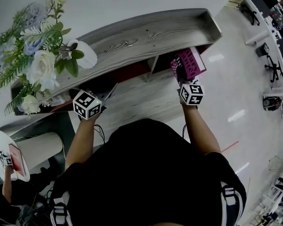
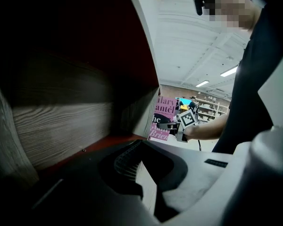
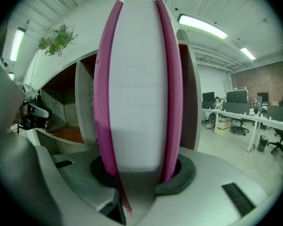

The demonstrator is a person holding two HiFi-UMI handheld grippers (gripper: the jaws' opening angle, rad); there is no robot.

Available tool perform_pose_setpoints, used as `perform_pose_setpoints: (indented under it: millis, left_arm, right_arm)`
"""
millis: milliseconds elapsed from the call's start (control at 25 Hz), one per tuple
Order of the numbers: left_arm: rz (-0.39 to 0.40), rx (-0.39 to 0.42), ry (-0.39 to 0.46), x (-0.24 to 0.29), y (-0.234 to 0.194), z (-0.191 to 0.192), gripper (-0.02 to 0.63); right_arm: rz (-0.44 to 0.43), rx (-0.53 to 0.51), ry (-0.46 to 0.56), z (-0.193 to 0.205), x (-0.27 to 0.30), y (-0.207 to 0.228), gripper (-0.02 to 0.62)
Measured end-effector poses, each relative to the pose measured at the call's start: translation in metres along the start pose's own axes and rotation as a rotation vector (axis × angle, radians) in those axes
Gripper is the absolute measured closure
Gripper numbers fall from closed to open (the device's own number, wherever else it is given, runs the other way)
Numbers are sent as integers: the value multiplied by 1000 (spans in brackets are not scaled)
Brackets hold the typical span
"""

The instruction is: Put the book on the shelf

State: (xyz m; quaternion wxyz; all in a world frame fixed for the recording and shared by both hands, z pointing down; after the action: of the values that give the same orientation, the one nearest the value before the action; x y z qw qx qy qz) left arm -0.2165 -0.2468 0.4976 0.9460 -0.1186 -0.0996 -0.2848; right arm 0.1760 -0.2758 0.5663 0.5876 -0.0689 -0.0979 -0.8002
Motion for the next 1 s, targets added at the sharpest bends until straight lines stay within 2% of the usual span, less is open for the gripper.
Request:
perform_pose_setpoints:
  millis: [680, 1000]
  left_arm:
    - [-13, -18, -13, 0, -3, 9, 589]
    - [-14, -17, -20, 0, -3, 10, 588]
  right_arm:
    - [-9, 2, 13, -3, 24, 1, 448]
    - [-12, -32, 15, -5, 32, -2, 448]
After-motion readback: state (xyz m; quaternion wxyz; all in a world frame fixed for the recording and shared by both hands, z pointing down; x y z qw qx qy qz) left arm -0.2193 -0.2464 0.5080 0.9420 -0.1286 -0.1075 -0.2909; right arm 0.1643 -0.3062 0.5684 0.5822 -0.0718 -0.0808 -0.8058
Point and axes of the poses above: the fingertips, and each gripper's own axes: x forward along the fingers, y to its right, z out of its underside, the point moved 9 cm from there along -x, backward along the fingers, and after that the axes turned 7 degrees about y, right-handed, at the moved point
